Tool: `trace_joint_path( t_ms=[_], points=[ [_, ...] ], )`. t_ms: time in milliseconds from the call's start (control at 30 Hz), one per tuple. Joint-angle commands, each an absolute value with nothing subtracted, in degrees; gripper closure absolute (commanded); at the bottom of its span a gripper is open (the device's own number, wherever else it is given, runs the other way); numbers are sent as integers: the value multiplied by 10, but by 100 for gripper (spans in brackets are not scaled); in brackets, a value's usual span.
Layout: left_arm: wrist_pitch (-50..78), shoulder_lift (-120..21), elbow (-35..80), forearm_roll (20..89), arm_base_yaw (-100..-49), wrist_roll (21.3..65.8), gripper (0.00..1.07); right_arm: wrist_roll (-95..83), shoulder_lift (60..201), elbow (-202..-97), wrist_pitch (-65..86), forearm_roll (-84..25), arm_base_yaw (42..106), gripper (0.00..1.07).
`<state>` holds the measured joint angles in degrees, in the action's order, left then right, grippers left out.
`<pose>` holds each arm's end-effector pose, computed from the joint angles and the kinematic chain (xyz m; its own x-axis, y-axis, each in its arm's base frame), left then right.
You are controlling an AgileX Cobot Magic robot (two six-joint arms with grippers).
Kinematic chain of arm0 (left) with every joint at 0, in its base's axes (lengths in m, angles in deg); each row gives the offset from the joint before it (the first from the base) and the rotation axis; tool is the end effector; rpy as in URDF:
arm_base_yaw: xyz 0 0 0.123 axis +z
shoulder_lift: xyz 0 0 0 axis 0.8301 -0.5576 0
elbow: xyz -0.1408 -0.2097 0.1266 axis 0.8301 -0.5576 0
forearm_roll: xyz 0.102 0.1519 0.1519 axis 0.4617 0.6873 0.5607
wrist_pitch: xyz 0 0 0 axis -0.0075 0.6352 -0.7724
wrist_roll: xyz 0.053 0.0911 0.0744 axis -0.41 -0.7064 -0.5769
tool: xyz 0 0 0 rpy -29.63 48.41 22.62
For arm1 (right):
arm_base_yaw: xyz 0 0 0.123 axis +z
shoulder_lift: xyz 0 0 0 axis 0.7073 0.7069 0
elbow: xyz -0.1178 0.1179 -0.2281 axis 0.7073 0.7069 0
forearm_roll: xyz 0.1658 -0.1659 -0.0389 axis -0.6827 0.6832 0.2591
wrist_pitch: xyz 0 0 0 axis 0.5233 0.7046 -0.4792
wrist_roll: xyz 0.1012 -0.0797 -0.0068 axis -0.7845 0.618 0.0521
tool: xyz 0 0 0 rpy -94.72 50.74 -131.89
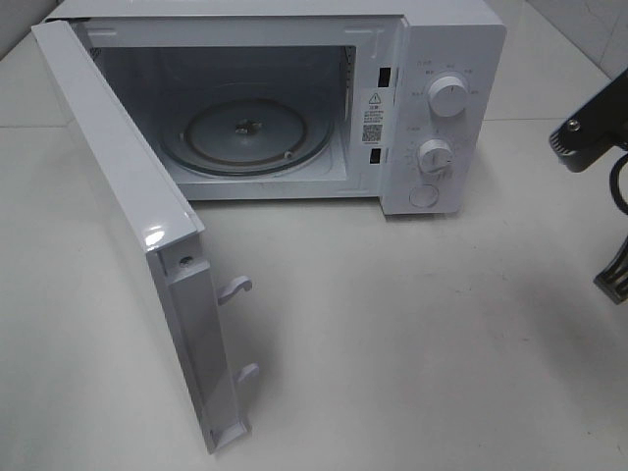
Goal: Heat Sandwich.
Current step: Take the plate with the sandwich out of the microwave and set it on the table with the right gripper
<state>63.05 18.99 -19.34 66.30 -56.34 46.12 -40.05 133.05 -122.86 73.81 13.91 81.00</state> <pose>0.0197 -0.0051 0.2547 -0.4380 0.0002 -0.8990 0.0382 0.9991 -0.0184 0.2029 0.0521 0.2201 -0.8110 -0.5182 -0.2715 -0.3021 0.7685 -0.5641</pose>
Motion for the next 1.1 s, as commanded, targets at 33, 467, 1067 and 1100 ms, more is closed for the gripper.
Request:
trace_joint_path(
  t_ms=[33, 467, 1067, 1100],
  points=[
    [626, 203, -195, 664, -563, 466, 3, -429, 1360, -1232, 720, 170, 810, 106],
    [626, 203, -195, 664, -563, 466, 3, -533, 1454, -1232, 668, 211, 777, 106],
    [626, 203, -195, 664, -563, 466, 3, -622, 1577, -1232, 588, 257, 675, 107],
    [626, 203, -195, 664, -563, 466, 3, -633, 1585, -1232, 586, 266, 673, 107]
  ],
)
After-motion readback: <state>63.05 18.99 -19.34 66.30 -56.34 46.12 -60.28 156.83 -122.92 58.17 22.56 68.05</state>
